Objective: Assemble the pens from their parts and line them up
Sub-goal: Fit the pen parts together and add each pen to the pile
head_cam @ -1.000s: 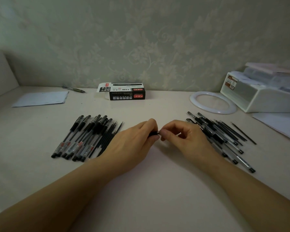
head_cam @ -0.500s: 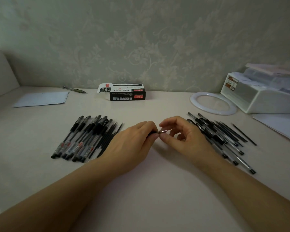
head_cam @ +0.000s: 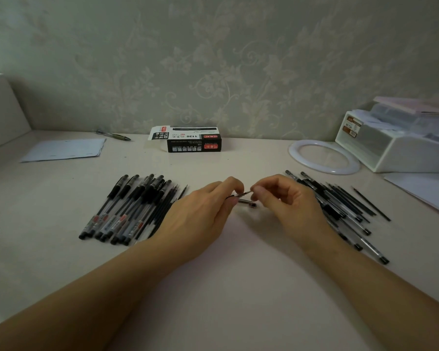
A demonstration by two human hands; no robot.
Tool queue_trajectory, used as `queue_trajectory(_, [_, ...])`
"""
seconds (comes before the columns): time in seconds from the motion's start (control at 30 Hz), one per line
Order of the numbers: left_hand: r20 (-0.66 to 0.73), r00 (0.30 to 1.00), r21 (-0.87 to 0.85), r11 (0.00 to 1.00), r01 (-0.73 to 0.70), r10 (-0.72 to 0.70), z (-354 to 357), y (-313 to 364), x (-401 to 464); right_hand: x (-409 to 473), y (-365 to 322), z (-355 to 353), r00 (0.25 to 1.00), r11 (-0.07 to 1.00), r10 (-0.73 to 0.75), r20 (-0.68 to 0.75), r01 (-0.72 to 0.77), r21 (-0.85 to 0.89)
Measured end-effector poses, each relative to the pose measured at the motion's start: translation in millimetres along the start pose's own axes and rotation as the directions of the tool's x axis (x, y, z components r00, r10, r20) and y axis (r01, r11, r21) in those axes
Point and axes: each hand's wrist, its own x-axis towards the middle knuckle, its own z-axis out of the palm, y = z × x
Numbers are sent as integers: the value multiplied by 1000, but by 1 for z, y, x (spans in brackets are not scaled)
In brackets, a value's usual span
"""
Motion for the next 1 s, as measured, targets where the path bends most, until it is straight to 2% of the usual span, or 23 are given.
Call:
queue_trajectory(0.1, [-19,1000,5,1000,18,-18,-1,0,0,1,4,-2,992,999,38,-121,-41,-25])
queue_trajectory(0.2, [-23,999,11,999,42,-42,-2,-1,1,1,6,-3,991,967,-16,-136,-19,-253])
queue_trajectory(0.4, [-6,998,7,998,66,-66,-3,1,0,-1,5,-6,990,854,-130,-49,87,-513])
queue_trajectory(0.53, [2,997,8,997,79,-79,-3,2,0,-1,2,-8,973,639,-213,93,210,-740])
queue_trajectory(0.6, [3,997,8,997,81,-81,-2,2,0,0,0,-6,962,567,-214,168,262,-781])
queue_trajectory(0.67, [7,997,11,997,83,-83,-1,2,0,1,-1,-4,961,565,-202,190,273,-778])
queue_trajectory(0.83, [-4,998,6,998,69,-69,-1,1,-1,1,4,-4,973,639,-166,161,230,-734])
queue_trajectory(0.93, [-34,998,-10,998,54,-54,-2,2,0,1,4,-4,981,674,-169,95,185,-715])
queue_trajectory(1.0, [-66,997,-42,998,44,-47,-2,2,2,1,-1,-2,982,762,-186,20,157,-628])
